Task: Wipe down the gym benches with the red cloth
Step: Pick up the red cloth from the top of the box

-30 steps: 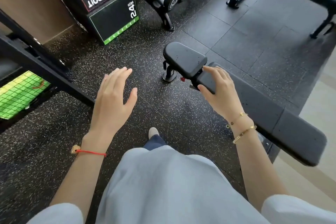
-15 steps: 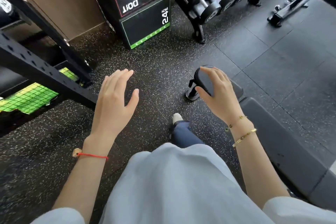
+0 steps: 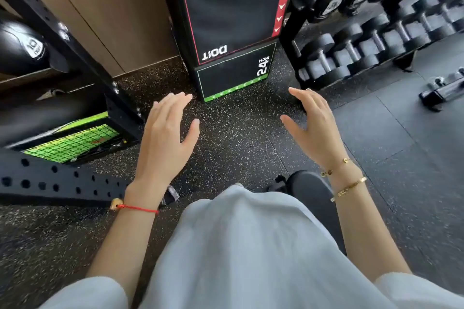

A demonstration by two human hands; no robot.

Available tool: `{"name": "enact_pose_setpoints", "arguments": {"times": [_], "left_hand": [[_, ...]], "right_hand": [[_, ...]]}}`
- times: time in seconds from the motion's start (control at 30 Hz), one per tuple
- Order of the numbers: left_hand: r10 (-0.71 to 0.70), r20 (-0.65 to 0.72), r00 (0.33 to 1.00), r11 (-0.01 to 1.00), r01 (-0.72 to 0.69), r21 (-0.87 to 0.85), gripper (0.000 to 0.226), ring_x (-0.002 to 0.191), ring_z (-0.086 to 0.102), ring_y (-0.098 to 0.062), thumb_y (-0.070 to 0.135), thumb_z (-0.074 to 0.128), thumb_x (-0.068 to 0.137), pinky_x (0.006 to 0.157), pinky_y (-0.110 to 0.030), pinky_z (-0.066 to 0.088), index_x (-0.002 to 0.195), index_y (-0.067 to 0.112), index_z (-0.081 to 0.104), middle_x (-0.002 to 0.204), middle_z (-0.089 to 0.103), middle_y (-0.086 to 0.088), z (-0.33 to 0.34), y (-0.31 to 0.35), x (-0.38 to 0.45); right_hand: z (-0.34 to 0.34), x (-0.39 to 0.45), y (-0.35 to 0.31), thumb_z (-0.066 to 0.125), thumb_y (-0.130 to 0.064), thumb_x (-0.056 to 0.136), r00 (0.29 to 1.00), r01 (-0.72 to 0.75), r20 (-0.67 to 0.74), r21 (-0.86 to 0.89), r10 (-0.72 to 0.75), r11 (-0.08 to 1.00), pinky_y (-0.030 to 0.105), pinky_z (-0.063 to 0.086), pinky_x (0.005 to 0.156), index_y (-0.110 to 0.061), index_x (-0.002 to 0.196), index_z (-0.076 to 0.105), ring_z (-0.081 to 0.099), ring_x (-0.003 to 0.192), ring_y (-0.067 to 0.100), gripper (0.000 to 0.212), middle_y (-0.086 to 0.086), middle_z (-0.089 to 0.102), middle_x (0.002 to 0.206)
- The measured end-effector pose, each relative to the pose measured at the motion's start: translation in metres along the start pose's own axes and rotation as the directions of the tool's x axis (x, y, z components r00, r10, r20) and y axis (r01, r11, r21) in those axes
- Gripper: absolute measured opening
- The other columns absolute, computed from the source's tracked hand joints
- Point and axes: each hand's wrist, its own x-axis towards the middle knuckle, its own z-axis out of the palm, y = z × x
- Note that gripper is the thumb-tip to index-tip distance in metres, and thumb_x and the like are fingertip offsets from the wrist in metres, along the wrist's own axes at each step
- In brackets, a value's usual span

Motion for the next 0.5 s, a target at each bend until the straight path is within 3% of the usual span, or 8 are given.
{"name": "enact_pose_setpoints", "arguments": {"times": [0.4,0.5], "left_hand": [[-0.074,-0.038,0.997,0.997,0.075,0.013,0.045,0.144,0.032,-0.017,0.029,0.049,0.100,0.121,-0.045,0.024,0.143,0.015,0.044,0.147,0.047,-0.003,0.037,-0.028,0.202],[-0.067,-0.037,0.997,0.998,0.067,0.004,0.045,0.143,0.034,-0.019,0.028,0.049,0.100,0.121,-0.044,0.024,0.142,0.014,0.046,0.146,0.048,-0.004,0.051,-0.050,0.255]], "right_hand": [[0.023,0.231,0.035,0.060,-0.027,0.094,0.995,0.070,0.075,0.005,-0.070,0.998,0.029,0.023,0.117,-0.014,0.140,0.045,0.035,0.139,0.019,0.050,0.001,0.051,0.139],[0.044,0.281,0.038,0.061,-0.026,0.093,0.994,0.069,0.086,0.016,-0.071,0.997,0.036,0.027,0.118,-0.013,0.139,0.046,0.036,0.138,0.021,0.050,0.002,0.052,0.138]]}}
